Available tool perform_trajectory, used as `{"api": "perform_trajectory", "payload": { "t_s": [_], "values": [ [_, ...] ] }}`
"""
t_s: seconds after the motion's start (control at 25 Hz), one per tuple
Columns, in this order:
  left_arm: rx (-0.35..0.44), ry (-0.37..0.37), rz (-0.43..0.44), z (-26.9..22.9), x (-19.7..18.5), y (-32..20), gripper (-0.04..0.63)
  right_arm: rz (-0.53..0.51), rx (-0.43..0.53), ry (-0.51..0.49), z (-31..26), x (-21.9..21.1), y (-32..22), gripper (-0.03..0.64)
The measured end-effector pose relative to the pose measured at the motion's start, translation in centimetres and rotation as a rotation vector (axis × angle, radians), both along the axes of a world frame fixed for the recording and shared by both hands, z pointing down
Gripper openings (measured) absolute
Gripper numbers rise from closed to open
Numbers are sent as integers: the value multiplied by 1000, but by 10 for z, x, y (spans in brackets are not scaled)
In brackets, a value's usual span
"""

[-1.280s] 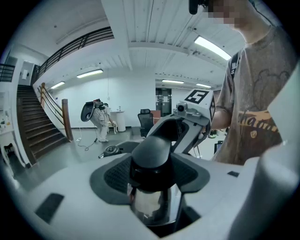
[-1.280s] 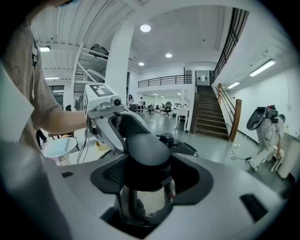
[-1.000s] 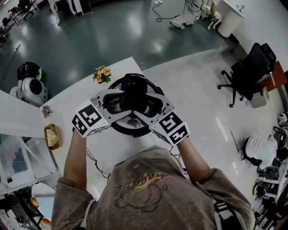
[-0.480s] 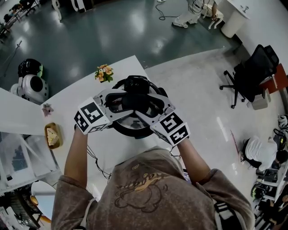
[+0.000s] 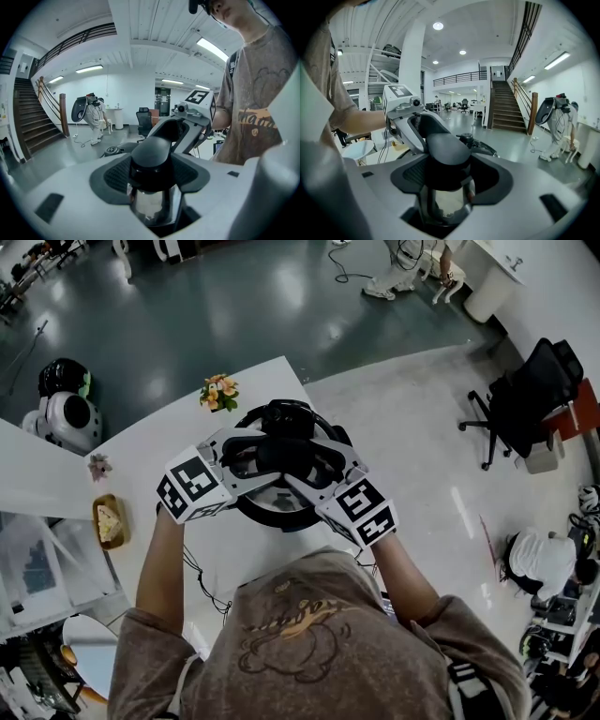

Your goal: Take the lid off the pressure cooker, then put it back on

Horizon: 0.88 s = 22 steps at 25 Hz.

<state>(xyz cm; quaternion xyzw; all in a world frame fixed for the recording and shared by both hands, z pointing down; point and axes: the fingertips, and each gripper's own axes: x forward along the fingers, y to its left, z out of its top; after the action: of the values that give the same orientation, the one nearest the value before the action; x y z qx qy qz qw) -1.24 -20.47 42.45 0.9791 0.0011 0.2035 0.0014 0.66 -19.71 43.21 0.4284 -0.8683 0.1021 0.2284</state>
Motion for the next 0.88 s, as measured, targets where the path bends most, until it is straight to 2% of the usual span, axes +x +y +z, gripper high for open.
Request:
{"api": "perform_trajectory", "payload": {
  "t_s": [0.24, 0.88],
  "values": [
    [4, -14, -4, 0, 0, 0, 262, -6, 0, 11, 0, 0, 0, 272],
    [-5, -23, -80, -1, 0, 0, 264, -83, 25, 9, -1, 0, -1, 268]
  ]
}}
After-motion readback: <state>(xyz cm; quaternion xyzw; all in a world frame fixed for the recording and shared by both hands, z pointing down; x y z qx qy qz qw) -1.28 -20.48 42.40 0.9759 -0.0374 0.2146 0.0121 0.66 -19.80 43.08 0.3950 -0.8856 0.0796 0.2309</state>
